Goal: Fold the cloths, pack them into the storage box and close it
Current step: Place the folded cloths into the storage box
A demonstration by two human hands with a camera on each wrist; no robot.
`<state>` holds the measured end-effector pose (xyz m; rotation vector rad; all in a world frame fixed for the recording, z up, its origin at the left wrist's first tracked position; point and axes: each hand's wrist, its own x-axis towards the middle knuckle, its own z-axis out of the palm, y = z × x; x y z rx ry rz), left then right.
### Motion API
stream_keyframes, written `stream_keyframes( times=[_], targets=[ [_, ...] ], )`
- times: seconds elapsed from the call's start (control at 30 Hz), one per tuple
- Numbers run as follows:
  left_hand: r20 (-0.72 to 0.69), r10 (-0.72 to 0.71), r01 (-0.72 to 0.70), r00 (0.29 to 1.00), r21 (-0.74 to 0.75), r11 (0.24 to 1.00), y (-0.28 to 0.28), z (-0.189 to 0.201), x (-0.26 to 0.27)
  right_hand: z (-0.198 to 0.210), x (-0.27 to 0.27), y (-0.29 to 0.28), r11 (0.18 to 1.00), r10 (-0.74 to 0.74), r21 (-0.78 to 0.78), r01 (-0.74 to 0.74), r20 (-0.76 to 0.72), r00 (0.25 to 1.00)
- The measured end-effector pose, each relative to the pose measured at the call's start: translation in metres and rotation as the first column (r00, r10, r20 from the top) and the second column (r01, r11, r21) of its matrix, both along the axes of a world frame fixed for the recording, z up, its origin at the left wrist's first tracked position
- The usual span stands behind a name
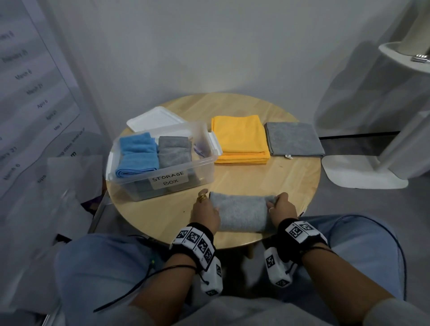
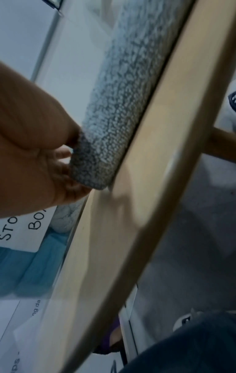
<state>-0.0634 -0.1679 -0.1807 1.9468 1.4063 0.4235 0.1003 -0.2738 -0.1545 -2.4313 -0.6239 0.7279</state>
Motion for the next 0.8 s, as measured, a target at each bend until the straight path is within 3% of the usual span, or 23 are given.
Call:
stream_keyframes(
  times=[0.13,0.3,0.37,0.47,0.53,0.6,0.67,0.73,0.8],
  targets=[
    [0.118,0.112,-0.101,0.987,-0.099,0.990,0.001,0.005,0.002,0.001,0.000,-0.002,0.998,0.055,0.007,-0.055,0.026,0.998],
    [0.075,0.104,-0.090,0.992,-0.171,0.981,-0.002,0.006,-0.004,-0.002,0.000,0.001,0.996,0.080,-0.053,-0.079,0.033,0.996],
    [-0.020,0.109,-0.111,0.994,-0.203,0.973,-0.003,0.005,-0.006,-0.004,0.001,0.001,0.997,0.059,-0.053,-0.057,0.033,0.998],
    [-0.353,0.060,-0.099,0.934,-0.092,0.991,-0.006,0.011,-0.008,-0.003,-0.006,0.000,0.992,0.099,-0.085,-0.088,0.135,0.986],
    [-0.388,-0.020,-0.039,0.922,-0.142,0.989,-0.005,0.012,-0.005,0.000,-0.009,0.003,0.963,0.262,-0.155,-0.218,0.376,0.889],
    [-0.369,-0.129,0.059,0.920,-0.195,0.979,-0.003,0.010,-0.002,0.001,-0.012,0.010,0.858,0.511,-0.245,-0.451,0.491,0.706],
    [-0.377,-0.184,0.113,0.908,-0.204,0.973,-0.001,0.018,-0.001,0.001,-0.012,0.020,0.749,0.661,-0.285,-0.598,0.376,0.649],
    [-0.325,-0.204,0.137,0.924,-0.217,0.967,0.004,0.030,-0.003,0.005,-0.011,0.028,0.738,0.674,-0.206,-0.643,0.187,0.714],
    [-0.172,-0.256,0.213,0.951,-0.235,0.948,0.007,0.049,-0.008,0.016,-0.009,0.033,0.737,0.675,-0.081,-0.671,0.034,0.737]
  ],
)
